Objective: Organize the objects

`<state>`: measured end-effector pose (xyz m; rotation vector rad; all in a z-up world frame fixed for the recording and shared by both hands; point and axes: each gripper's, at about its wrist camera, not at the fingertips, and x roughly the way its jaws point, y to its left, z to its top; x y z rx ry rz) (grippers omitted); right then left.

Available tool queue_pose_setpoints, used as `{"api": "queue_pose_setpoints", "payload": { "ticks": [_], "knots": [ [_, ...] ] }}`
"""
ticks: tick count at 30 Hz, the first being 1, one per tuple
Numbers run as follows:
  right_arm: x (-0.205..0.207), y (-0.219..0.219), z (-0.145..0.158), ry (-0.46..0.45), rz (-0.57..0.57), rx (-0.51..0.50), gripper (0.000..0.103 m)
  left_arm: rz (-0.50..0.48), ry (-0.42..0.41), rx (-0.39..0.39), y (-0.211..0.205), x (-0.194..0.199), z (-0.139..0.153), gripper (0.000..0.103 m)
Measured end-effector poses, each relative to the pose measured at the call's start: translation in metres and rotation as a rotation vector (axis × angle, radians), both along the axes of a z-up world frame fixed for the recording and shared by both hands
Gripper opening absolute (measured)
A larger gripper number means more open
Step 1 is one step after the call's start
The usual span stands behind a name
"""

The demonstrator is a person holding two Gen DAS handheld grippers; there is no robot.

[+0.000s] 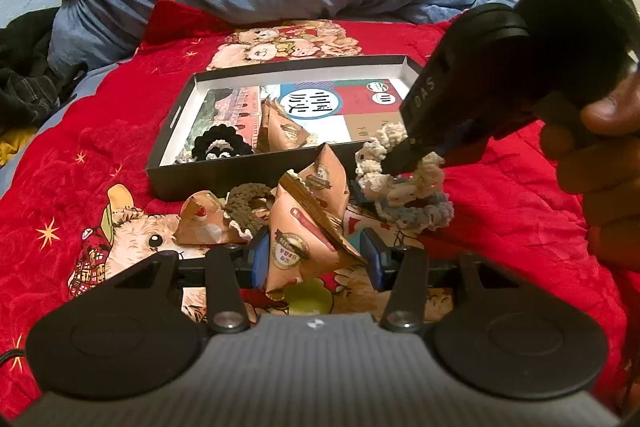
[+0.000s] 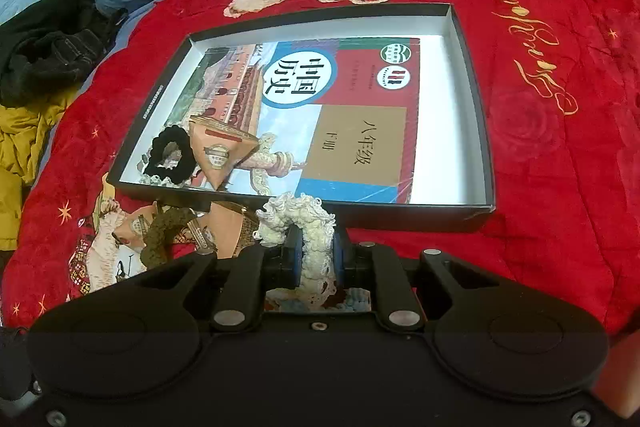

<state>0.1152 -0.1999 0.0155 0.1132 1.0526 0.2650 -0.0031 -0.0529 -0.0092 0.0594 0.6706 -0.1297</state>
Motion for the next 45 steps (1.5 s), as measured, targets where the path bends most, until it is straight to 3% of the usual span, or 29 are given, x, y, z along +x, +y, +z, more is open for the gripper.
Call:
{"api": "queue_pose_setpoints", "payload": {
  "ticks": [5,11,36,45],
  "knots": [
    [-0.001,-0.001,0.000,0.003,0.013,0.013,0.015,0.006,-0.015,-0.006,0.003,0.001,0.003,0.051],
    [-0.005,0.001,0.005,-0.028,0.041,0.020,0.014,0.011,-0.107,0.000,0.001,-0.004,0.010,0.051],
    [0.014,0.018,0.032,-0.063,0.010,0.099,0.014,0.108,-0.194,-0.066,0.032,0.022,0.032,0.051],
    [0.025,0.021,0.038,-0.070,-0.014,0.127,0.014,0.094,-0.249,-0.230,0.058,0.033,0.043,0.051]
  ]
}}
